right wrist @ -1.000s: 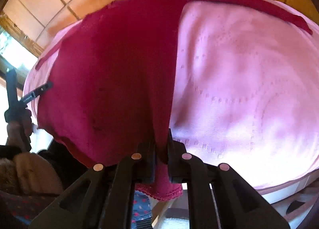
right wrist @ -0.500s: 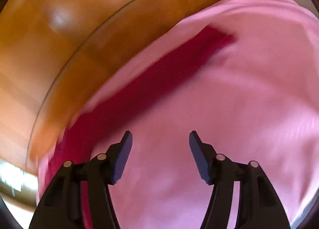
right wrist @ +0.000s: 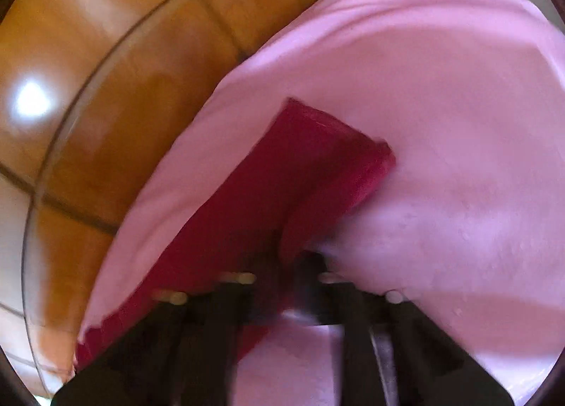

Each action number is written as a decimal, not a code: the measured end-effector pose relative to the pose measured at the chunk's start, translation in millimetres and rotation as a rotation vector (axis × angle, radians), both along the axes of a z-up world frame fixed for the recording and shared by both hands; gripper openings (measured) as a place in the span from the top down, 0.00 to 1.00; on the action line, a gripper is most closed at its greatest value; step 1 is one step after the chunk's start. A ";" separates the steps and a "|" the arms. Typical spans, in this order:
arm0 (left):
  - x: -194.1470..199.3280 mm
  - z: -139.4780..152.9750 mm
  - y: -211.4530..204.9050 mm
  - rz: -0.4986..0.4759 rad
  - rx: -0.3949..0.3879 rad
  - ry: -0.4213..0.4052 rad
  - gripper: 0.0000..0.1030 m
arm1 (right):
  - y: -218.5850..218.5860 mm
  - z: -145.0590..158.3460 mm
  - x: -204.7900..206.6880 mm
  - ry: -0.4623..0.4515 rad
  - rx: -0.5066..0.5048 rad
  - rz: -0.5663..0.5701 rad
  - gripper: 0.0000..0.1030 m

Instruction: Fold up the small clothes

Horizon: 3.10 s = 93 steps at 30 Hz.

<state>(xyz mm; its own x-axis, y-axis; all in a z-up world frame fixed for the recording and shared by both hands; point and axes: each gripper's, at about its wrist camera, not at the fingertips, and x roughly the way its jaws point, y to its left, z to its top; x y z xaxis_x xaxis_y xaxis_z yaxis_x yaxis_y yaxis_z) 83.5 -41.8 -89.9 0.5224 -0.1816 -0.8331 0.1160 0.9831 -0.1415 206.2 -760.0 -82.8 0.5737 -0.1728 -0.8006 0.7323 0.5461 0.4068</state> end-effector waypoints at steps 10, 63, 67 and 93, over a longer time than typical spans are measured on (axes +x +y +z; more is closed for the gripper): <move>0.7 5.3 9.9 0.013 -0.067 -0.019 0.15 | 149.0 86.0 34.0 -0.141 -0.236 0.445 0.95; 195.2 39.0 -14.2 0.066 -0.486 0.000 0.94 | 290.4 7.7 45.7 -0.476 0.449 0.509 0.02; 181.4 67.5 10.5 0.056 -0.466 -0.127 0.94 | 278.2 3.2 46.3 -0.528 0.438 0.418 0.02; 189.5 1.1 4.6 0.064 -0.075 -0.104 0.91 | 373.8 -7.5 67.7 -0.066 -0.229 0.704 0.04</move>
<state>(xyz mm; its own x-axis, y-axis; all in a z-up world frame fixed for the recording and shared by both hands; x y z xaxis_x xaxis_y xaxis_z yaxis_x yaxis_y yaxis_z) 273.0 -37.2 -88.8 0.6180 -0.2046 -0.7591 0.0711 0.9761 -0.2052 273.9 -386.2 -90.3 0.6560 0.0952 -0.7487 0.1557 0.9536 0.2577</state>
